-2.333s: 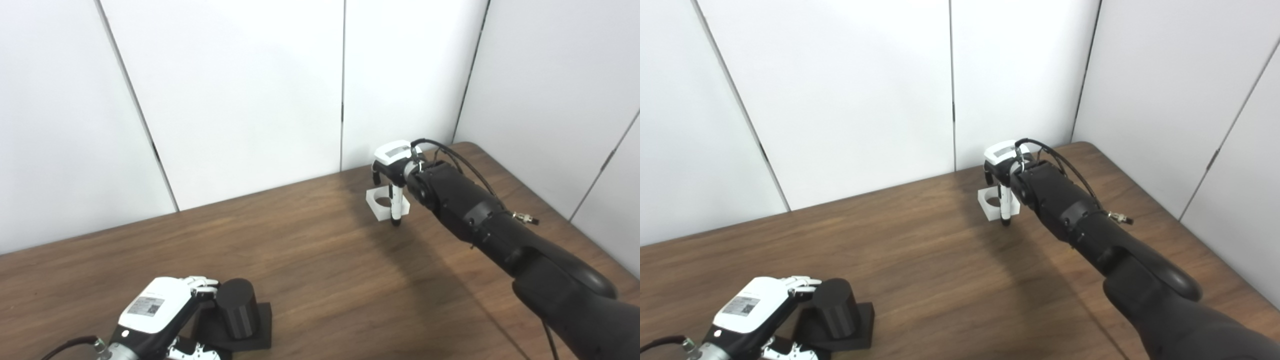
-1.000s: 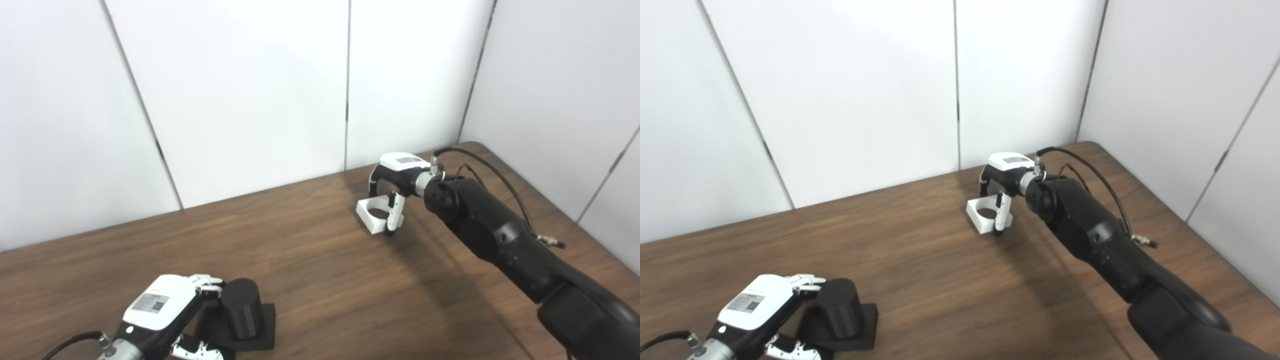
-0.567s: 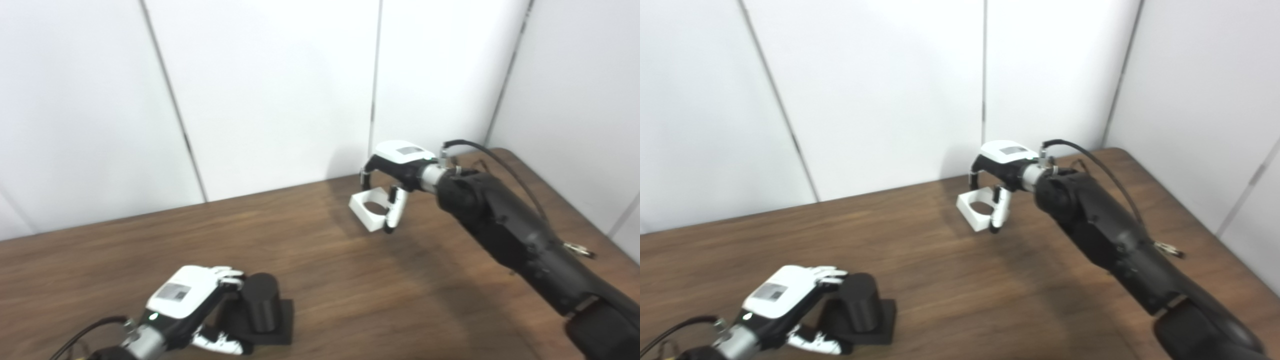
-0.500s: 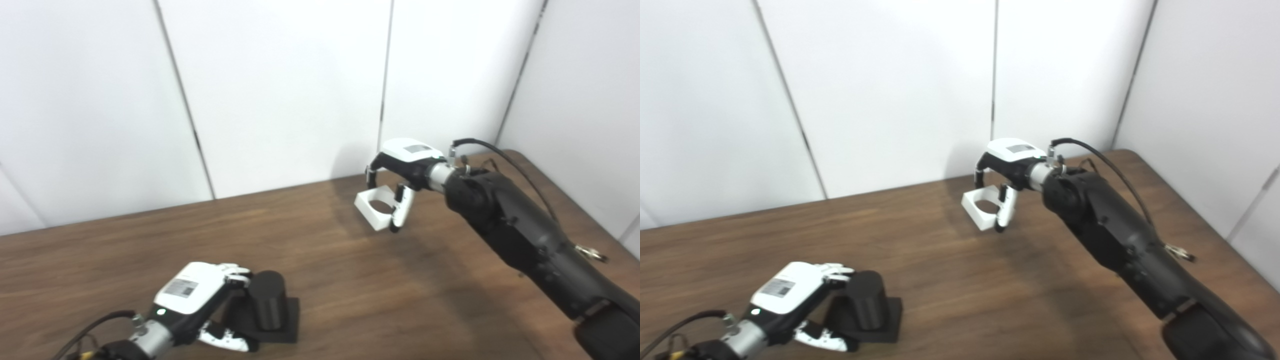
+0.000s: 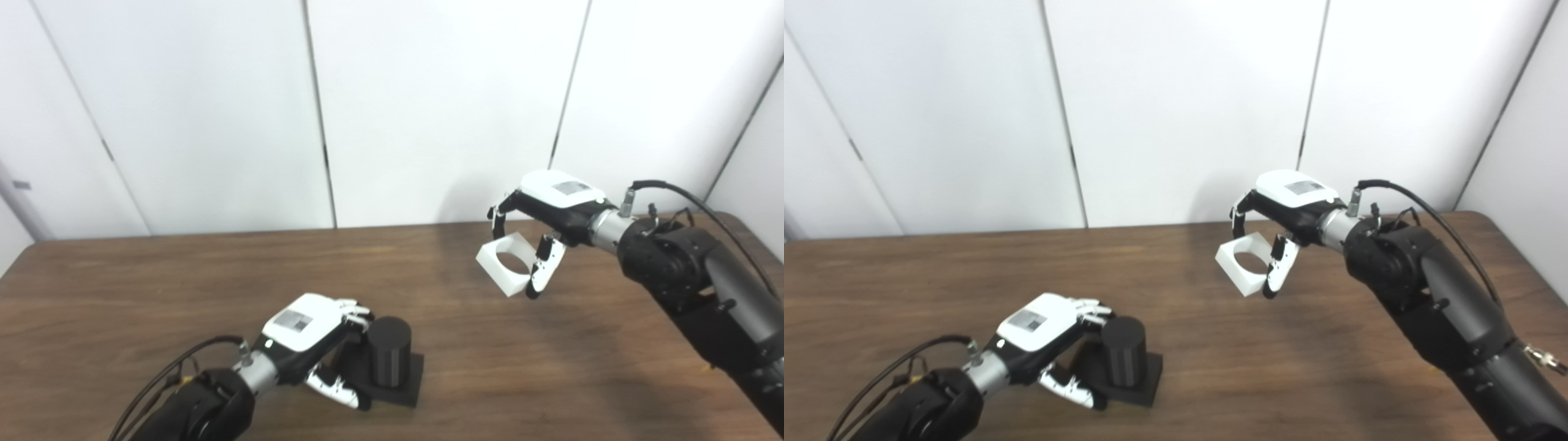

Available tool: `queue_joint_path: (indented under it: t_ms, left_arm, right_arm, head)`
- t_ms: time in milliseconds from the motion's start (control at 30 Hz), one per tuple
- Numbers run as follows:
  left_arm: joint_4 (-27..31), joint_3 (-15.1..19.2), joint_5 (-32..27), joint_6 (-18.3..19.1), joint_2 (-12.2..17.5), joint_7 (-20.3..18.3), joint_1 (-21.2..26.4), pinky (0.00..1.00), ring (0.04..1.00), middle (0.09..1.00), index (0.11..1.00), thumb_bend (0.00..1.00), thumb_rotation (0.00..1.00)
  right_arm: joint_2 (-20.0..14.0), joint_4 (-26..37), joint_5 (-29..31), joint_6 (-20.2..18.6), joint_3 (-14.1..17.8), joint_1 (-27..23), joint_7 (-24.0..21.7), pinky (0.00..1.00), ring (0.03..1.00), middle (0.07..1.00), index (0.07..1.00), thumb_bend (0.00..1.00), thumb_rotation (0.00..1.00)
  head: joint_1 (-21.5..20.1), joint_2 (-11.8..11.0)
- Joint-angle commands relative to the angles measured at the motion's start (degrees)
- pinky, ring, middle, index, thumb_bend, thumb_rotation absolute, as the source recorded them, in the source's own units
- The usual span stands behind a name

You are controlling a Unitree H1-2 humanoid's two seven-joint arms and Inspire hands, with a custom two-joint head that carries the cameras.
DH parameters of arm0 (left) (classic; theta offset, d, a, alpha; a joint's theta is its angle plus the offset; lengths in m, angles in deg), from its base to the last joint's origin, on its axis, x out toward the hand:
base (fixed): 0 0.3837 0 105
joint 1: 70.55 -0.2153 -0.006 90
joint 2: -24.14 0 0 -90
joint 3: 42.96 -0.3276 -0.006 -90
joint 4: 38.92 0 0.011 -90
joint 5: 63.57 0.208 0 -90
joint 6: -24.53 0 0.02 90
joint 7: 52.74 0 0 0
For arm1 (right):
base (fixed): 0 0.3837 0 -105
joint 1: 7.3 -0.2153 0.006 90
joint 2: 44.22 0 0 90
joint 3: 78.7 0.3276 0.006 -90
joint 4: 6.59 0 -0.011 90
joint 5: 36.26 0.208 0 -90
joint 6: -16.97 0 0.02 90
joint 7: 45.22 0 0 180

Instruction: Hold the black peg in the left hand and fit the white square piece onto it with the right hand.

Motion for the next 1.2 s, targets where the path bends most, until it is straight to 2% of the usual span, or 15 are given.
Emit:
queue_joint_path:
  t_ms: [0,433,633,867,1167]
  left_arm:
    - [-2.8,-2.5,3.8,1.0,-0.6,-3.4,-1.1,0.82,0.882,0.845,0.491,0.52,0.07]
    - [-3.2,-3.2,4.9,2.1,-1.6,-3.9,-0.6,0.84,0.889,0.849,0.492,0.52,0.08]
    - [-3.8,-3.3,5.0,1.9,-2.1,-3.2,-0.4,0.83,0.885,0.843,0.491,0.52,0.08]
    - [-4.5,-3.4,5.1,1.5,-2.5,-2.5,-0.3,0.82,0.88,0.839,0.491,0.52,0.08]
    - [-3.9,-3.6,5.3,2.3,-2.7,-3.1,-0.3,0.82,0.881,0.84,0.491,0.52,0.08]
  right_arm:
    - [-0.6,2.7,0.7,1.6,1.2,-2.5,0.0,0.75,0.84,0.779,0.479,0.52,0.13]
    - [2.2,7.6,3.5,1.2,1.1,-2.4,-4.0,0.74,0.847,0.79,0.48,0.52,0.14]
    - [4.6,9.0,5.1,0.5,1.1,-1.7,-4.8,0.75,0.848,0.79,0.479,0.52,0.13]
    - [7.9,10.0,3.7,-0.6,-0.1,-0.9,-5.4,0.75,0.855,0.794,0.48,0.52,0.13]
    - [10.4,9.3,3.4,0.1,-1.4,-0.4,-5.4,0.76,0.853,0.795,0.479,0.52,0.13]
  head:
    - [0.1,0.2]
    - [0.9,0.8]
    - [1.2,0.8]
    - [1.6,0.9]
    - [2.0,1.2]
